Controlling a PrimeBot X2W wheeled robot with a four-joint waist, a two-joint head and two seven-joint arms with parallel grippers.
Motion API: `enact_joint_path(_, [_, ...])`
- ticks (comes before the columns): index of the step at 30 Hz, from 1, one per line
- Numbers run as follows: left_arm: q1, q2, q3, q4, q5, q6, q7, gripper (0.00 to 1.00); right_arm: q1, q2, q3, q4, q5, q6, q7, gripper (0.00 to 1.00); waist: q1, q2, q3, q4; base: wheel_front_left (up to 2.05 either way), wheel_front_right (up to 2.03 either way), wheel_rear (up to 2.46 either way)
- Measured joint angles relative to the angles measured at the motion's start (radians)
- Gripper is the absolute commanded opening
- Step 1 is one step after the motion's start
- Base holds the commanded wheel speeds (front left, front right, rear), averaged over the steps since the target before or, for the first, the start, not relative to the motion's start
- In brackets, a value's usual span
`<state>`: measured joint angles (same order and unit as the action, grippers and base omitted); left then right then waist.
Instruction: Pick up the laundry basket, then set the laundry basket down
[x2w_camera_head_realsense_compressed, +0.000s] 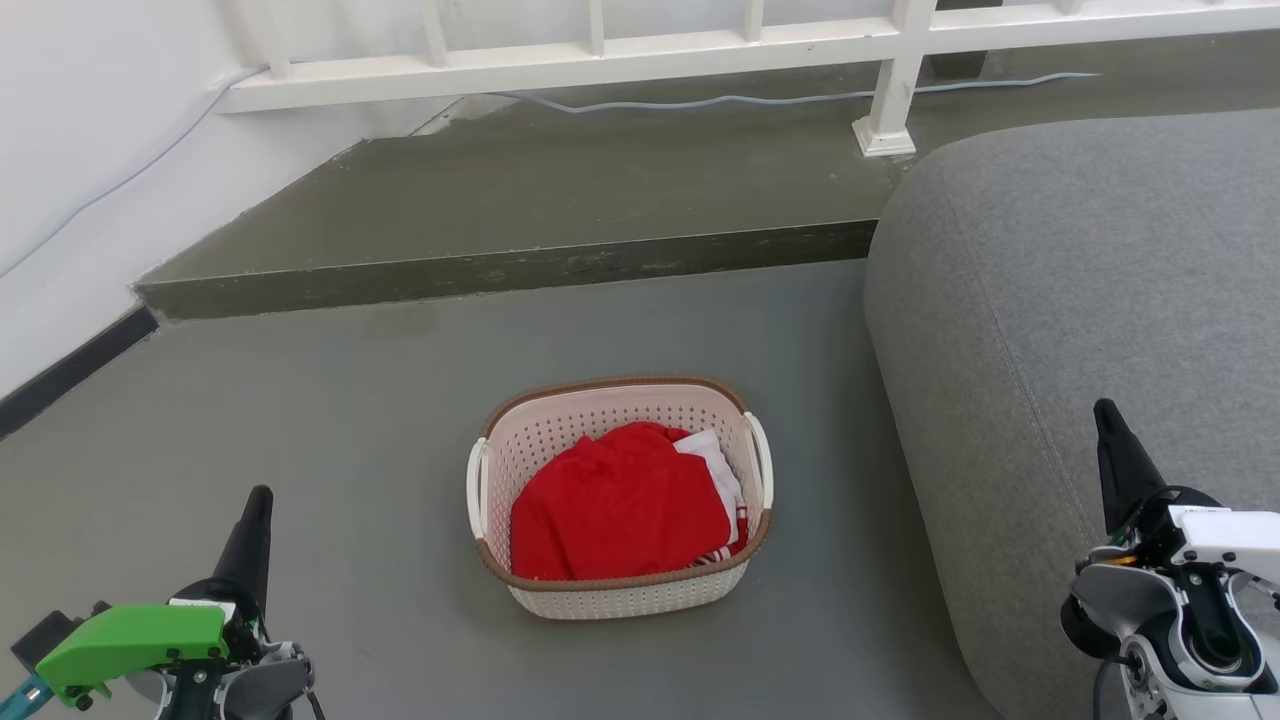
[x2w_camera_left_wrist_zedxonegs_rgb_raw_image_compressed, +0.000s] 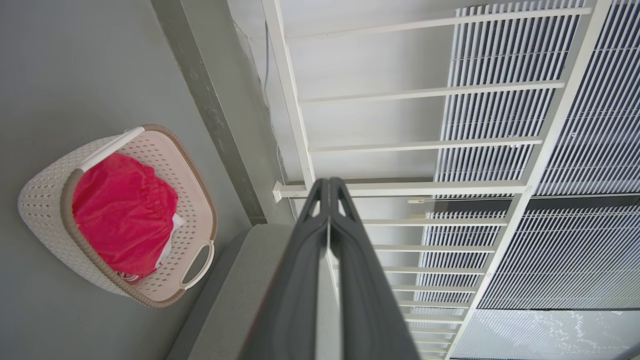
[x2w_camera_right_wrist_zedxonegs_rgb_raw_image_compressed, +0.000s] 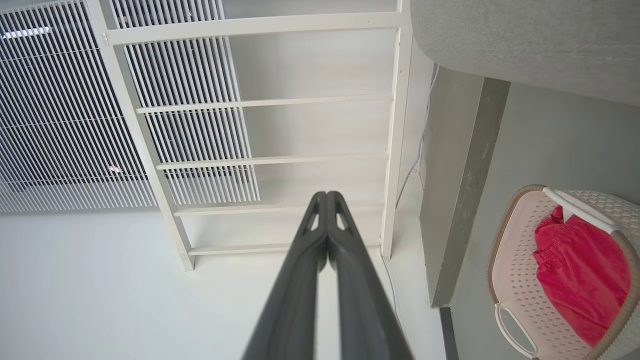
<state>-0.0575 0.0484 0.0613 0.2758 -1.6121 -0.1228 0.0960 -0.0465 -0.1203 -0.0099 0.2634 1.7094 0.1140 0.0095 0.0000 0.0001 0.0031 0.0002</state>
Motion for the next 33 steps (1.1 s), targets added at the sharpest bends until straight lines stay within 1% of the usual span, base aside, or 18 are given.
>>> enact_joint_path(33, [0.0, 0.0, 0.002, 0.0, 0.0, 0.0, 0.0, 0.0, -0.007, 0.001, -0.004, 0.007, 0.0, 0.0, 0.001, 0.0, 0.0, 0.0, 0.0, 0.0, 0.0, 0.0, 0.0])
